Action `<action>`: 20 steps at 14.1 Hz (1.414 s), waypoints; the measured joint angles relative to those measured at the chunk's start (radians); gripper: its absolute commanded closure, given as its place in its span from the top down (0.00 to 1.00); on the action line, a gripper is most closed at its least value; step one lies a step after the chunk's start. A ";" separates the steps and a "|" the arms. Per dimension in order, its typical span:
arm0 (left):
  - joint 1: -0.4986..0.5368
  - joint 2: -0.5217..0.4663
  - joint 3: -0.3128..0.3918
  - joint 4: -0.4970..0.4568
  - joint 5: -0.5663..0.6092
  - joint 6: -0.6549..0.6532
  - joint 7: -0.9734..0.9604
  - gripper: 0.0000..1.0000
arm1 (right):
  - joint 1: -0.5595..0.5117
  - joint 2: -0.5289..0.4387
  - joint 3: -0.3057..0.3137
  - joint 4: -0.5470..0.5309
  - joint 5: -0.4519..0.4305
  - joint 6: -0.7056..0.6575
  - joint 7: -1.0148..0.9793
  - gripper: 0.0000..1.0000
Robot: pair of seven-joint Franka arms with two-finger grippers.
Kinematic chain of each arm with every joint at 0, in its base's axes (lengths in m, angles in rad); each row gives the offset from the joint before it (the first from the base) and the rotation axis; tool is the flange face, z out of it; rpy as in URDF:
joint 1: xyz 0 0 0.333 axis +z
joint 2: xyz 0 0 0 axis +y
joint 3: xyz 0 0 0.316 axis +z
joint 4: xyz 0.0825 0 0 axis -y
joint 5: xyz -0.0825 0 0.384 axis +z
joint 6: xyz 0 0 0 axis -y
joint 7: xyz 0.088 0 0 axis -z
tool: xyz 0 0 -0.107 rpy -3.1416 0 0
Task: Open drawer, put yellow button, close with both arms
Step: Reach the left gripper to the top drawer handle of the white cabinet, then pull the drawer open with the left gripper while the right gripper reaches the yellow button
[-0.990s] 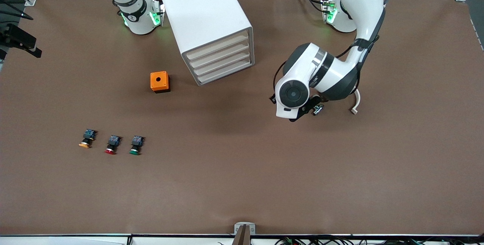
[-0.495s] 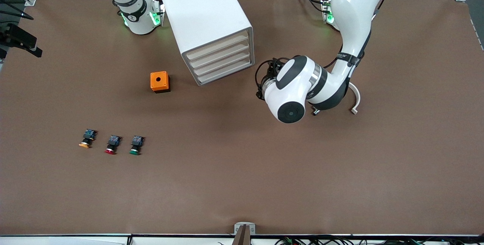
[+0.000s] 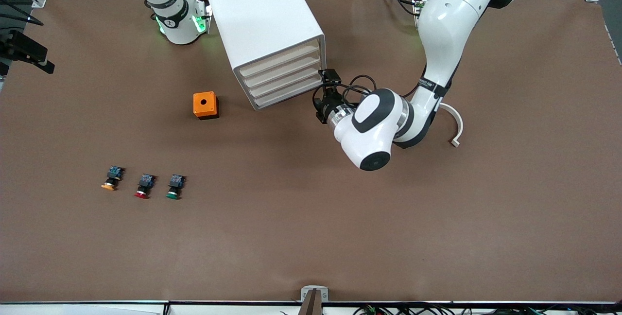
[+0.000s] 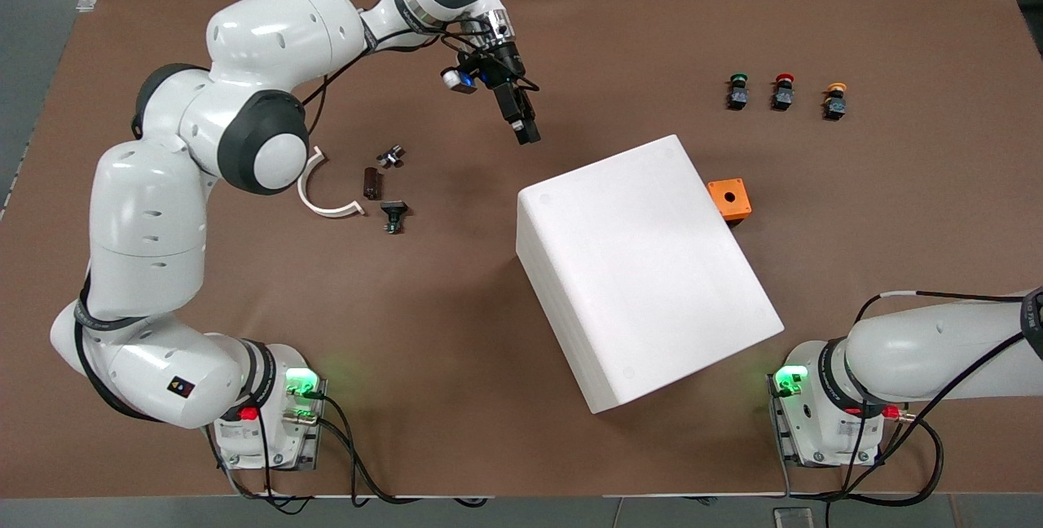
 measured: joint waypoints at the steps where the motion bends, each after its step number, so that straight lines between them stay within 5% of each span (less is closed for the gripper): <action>1: 0.008 0.007 0.000 0.001 -0.030 -0.019 -0.001 1.00 | 0.000 0.000 0.000 0.000 0.000 0.000 0.000 1.00; 12: -0.019 0.107 0.000 -0.006 -0.242 -0.054 -0.073 0.91 | -0.001 0.000 -0.002 0.000 0.000 -0.003 0.000 1.00; 15: -0.065 0.112 0.000 -0.026 -0.253 -0.030 -0.075 0.73 | -0.002 0.000 -0.004 -0.001 0.000 -0.004 0.000 1.00; 20: -0.112 0.121 0.000 -0.077 -0.294 -0.020 -0.075 0.62 | -0.002 0.000 -0.004 -0.001 0.000 -0.008 0.000 1.00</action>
